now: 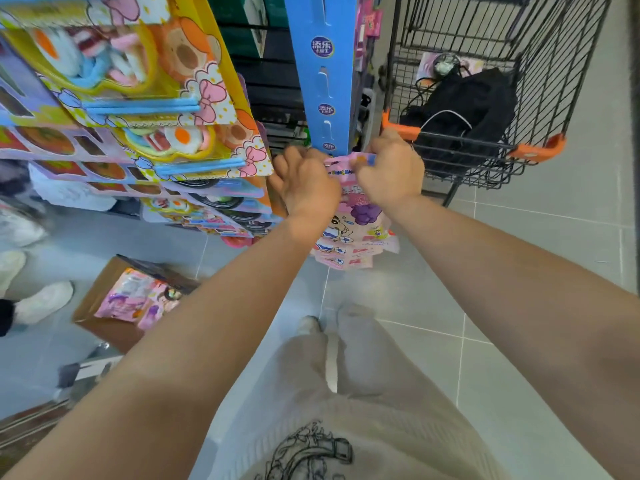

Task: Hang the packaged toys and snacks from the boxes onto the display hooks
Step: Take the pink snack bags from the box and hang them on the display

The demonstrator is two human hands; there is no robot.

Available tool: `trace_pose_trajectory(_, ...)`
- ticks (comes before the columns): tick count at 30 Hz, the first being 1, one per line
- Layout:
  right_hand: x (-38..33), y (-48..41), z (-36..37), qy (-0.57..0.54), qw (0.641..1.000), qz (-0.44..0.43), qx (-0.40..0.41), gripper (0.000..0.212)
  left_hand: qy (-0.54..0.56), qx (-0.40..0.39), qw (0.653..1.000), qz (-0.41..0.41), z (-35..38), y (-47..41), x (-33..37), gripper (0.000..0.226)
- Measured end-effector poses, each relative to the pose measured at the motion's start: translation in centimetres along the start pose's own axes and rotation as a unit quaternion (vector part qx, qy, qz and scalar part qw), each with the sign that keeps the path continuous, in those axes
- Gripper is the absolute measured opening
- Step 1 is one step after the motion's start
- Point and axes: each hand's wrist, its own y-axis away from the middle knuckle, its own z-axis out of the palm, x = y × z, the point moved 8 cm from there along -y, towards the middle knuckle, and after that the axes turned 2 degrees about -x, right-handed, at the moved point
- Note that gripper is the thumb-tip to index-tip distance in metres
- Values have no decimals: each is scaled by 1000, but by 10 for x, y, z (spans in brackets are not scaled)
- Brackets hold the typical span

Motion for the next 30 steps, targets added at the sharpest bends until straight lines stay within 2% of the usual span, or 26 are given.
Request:
trace_pose_trajectory(3,4,-3,8,7,1000,14,-16,25,96,41,995,-6,6,6,-9,53)
trace_pose_trajectory(5,11,-4,16,22,999,28,-40,26,189,29,981,-17,14,9,-22,68)
trace_pose_trajectory(8,20,-3,24,41,996,46,-69,32,222,-17,975,7,20,14,-31,73)
trace_pose_trajectory(9,18,-2,23,56,996,32,-59,33,226,-24,974,26,19,15,-32,72)
trace_pose_trajectory(12,-4,13,3,96,993,-50,44,31,221,-31,969,109,13,19,-37,69)
trace_pose_trajectory(15,-48,49,8,96,973,-193,80,22,243,-59,957,146,9,29,-65,60)
trace_pose_trajectory(18,-96,93,44,87,944,-315,41,23,250,-111,955,116,1,46,-111,52)
trace_pose_trajectory(21,-152,134,98,88,922,-377,-19,22,237,-114,963,51,-17,57,-190,44)
trace_pose_trajectory(25,-234,184,166,45,917,-388,-81,24,277,-101,955,-39,-46,76,-316,37)
trace_pose_trajectory(27,-274,207,203,15,919,-381,-100,29,260,-100,957,-81,-58,83,-380,38)
trace_pose_trajectory(30,-329,235,272,-5,916,-357,-180,42,251,-90,948,-172,-69,94,-490,32)
